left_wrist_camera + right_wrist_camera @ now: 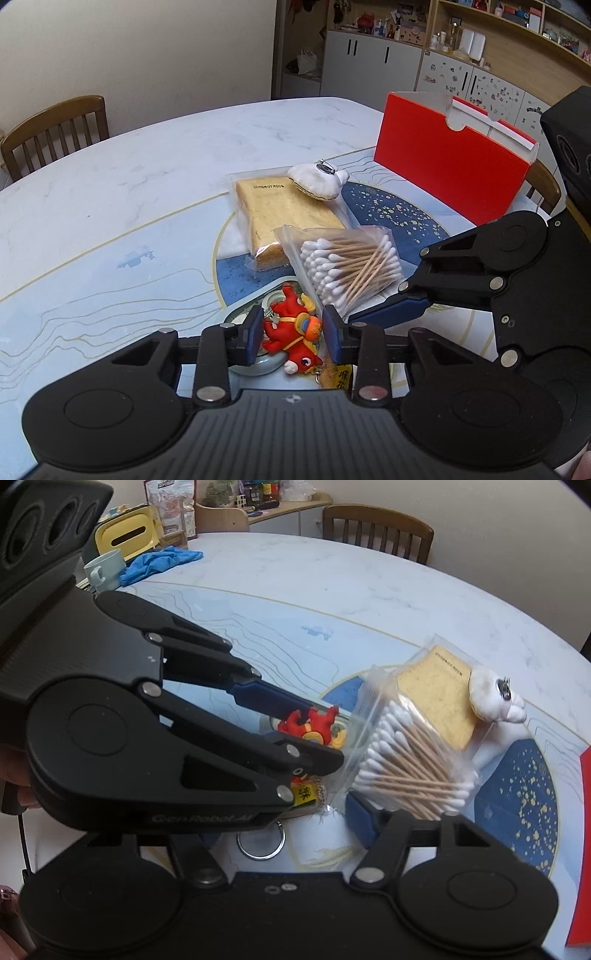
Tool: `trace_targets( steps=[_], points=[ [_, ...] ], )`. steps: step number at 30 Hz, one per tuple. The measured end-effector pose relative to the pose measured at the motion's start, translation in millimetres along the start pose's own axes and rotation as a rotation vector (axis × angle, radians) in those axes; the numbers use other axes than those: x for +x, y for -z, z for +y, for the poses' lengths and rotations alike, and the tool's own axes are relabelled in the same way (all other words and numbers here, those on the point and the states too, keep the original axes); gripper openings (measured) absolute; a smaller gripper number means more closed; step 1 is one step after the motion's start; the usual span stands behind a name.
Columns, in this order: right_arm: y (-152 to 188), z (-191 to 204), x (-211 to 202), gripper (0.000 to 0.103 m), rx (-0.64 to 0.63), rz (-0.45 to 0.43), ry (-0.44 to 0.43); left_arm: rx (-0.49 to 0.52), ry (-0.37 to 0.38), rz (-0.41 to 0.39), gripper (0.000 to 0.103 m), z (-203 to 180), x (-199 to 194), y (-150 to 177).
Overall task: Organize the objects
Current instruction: 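Grasp the red toy figure keychain with the left tool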
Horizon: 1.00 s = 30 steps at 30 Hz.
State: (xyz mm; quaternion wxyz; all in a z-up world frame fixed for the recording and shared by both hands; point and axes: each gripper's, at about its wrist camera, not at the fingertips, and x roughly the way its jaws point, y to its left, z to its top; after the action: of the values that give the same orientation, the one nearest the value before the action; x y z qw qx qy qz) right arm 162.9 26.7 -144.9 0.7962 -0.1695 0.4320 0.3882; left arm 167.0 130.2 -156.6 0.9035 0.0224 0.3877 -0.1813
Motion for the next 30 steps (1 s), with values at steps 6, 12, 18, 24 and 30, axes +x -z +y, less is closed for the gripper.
trace_targets(
  steps=[6,12,18,24,30],
  points=[
    [1.3,-0.1,-3.8,0.036,-0.018,0.007,0.008,-0.066,0.013,-0.006,0.031,10.2,-6.1,3.7],
    [11.4,-7.2,-12.6,0.03,-0.007,0.01,0.023,-0.135,0.006,-0.018,0.031,19.5,-17.4,10.1],
    [24.5,-17.4,-33.5,0.02,0.027,-0.004,0.03,-0.173,0.012,-0.029,0.031,21.3,-32.5,15.5],
    [44.2,-32.3,-48.5,0.019,0.074,0.032,0.047,-0.181,0.026,-0.025,0.031,13.0,-43.0,23.0],
    [34.2,-33.8,-53.4,0.025,0.127,0.018,0.04,-0.19,0.032,-0.029,0.031,5.1,-51.0,28.9]
  ],
)
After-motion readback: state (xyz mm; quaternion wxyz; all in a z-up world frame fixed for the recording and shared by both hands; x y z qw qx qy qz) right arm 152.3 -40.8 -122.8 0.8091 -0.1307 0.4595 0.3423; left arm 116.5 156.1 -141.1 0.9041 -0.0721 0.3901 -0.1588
